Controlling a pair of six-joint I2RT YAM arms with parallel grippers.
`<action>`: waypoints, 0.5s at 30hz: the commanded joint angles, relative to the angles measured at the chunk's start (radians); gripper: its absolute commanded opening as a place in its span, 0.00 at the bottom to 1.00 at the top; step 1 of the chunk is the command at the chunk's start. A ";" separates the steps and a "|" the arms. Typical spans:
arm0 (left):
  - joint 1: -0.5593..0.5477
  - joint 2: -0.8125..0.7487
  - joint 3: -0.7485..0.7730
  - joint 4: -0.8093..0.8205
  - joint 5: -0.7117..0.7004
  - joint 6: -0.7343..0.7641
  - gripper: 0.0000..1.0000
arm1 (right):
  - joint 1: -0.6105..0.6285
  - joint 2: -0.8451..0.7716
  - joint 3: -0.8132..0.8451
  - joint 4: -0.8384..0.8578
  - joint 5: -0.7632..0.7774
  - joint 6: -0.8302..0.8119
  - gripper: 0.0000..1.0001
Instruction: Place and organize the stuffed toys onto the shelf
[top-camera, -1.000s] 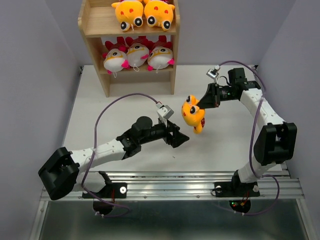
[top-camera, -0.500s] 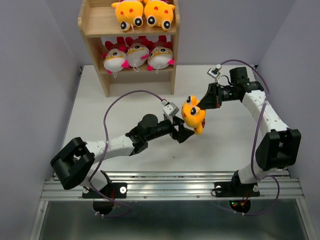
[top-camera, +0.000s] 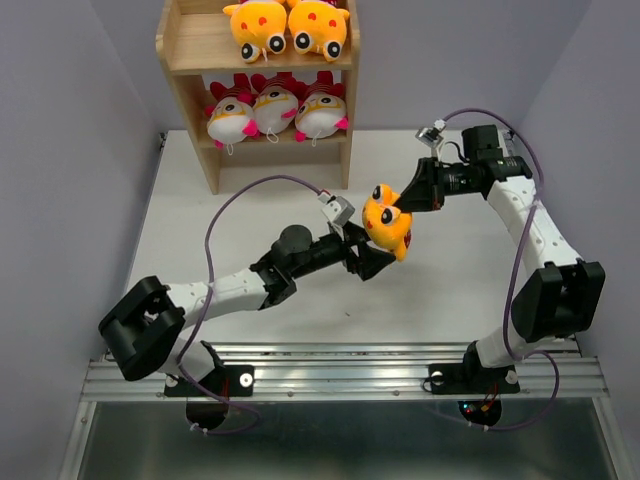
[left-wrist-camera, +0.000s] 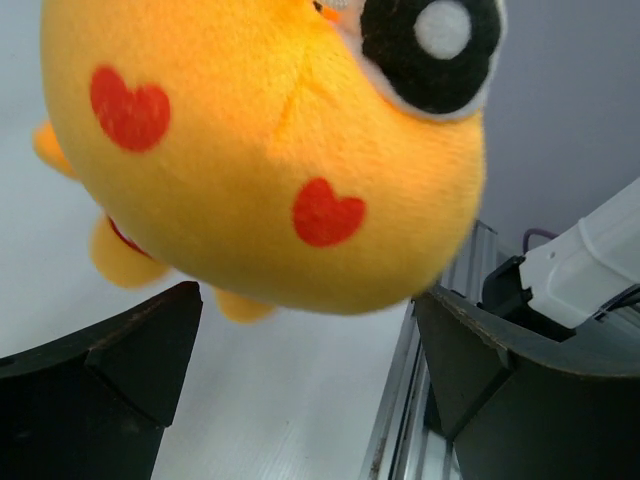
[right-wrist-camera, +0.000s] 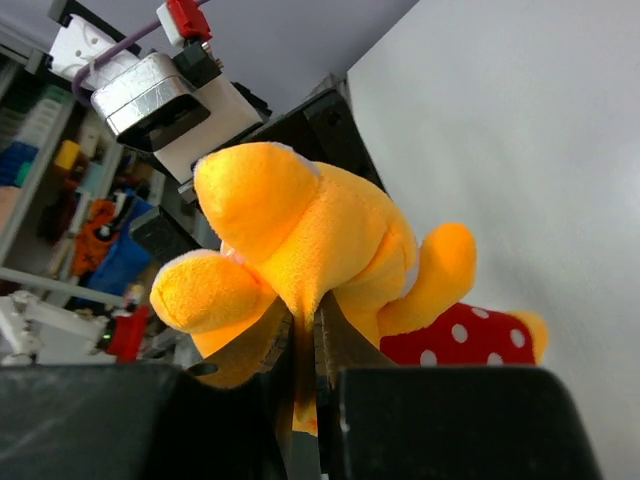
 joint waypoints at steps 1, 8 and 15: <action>0.001 -0.137 -0.023 0.077 -0.017 -0.108 0.98 | 0.010 -0.033 0.154 0.015 0.075 -0.100 0.01; 0.027 -0.268 -0.097 0.033 -0.037 -0.292 0.98 | 0.010 -0.059 0.252 0.066 0.157 -0.288 0.01; 0.090 -0.268 -0.088 0.058 -0.054 -0.582 0.98 | 0.020 -0.298 -0.063 0.600 0.233 -0.283 0.01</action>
